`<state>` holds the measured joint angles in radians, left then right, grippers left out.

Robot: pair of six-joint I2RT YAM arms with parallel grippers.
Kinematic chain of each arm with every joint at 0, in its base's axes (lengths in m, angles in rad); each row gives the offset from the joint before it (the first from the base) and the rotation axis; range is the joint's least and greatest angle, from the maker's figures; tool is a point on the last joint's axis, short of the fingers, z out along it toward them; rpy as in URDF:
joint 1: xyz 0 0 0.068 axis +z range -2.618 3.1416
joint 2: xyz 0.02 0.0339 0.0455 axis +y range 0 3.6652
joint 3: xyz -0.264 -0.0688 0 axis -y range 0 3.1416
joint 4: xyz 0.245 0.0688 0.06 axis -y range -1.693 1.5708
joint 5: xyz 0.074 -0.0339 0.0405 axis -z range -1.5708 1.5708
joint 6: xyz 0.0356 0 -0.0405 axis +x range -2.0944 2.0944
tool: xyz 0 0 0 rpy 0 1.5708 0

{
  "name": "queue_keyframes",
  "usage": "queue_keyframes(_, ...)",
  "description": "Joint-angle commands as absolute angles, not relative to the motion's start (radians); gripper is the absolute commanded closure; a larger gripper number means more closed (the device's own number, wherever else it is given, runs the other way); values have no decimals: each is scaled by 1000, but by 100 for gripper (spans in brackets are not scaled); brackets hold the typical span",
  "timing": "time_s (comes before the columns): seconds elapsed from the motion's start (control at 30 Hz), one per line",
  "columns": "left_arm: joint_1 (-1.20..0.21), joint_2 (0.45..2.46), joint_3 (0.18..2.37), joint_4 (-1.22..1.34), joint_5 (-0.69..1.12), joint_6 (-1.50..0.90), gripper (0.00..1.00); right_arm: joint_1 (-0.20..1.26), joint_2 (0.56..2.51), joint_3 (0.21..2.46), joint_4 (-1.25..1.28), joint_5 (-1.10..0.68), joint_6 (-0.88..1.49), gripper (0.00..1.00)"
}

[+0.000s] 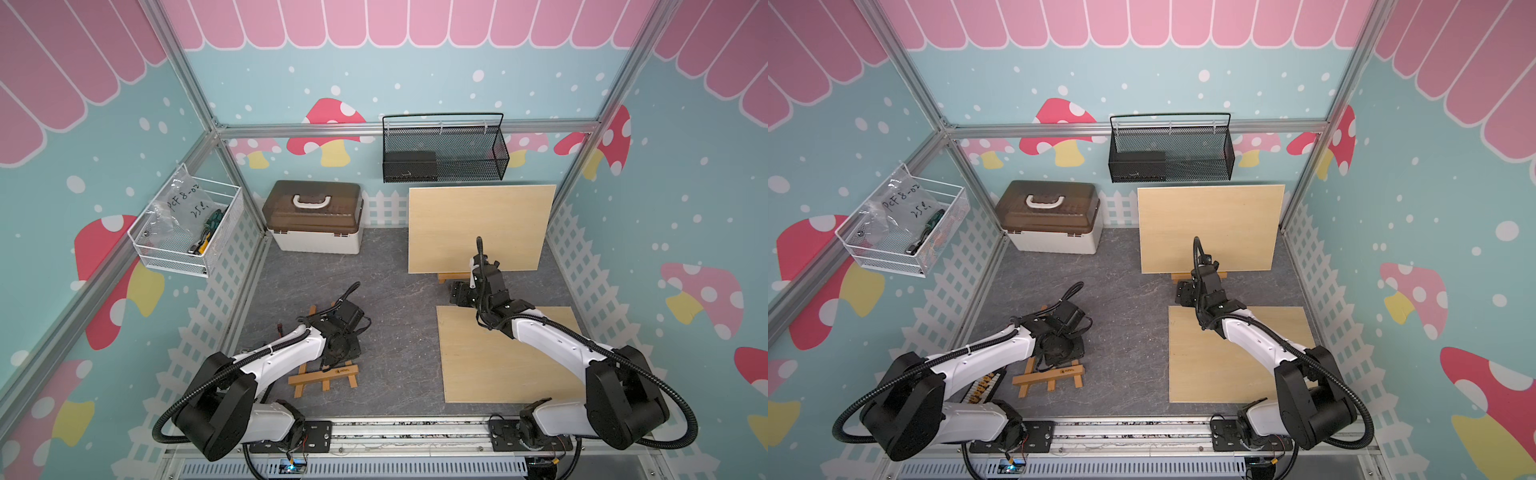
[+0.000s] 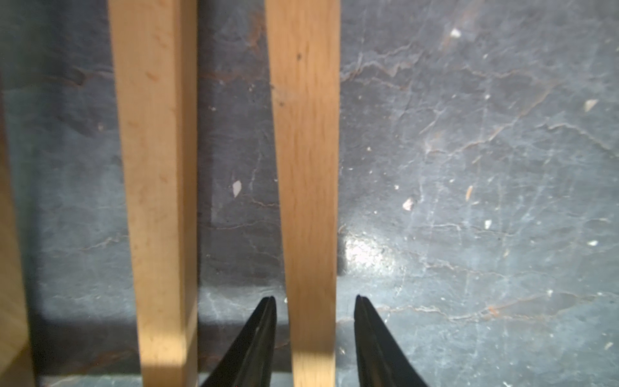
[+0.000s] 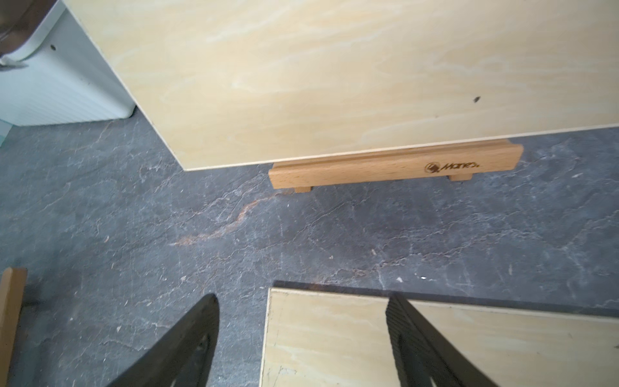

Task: Disassemble the easel
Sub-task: Move the easel to the corner of the board.

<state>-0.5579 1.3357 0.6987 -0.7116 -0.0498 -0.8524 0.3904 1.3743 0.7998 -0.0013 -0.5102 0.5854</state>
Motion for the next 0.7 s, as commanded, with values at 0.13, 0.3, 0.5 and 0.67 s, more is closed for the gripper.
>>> queue_keyframes(0.13, -575, 1272, 761, -773, -92, -857, 48, 274, 1395, 724, 226, -482, 657, 13)
queue_keyframes(0.3, -601, 1253, 809, -785, -108, -845, 33, 223, 1434, 653, 437, -514, 729, 13)
queue_keyframes(0.5, -627, 1264, 866, -760, -114, -826, 23, 207, 1555, 606, 679, -569, 820, 13)
queue_keyframes(0.67, -634, 1302, 908, -745, -112, -809, 21, 197, 1660, 586, 891, -619, 894, 14)
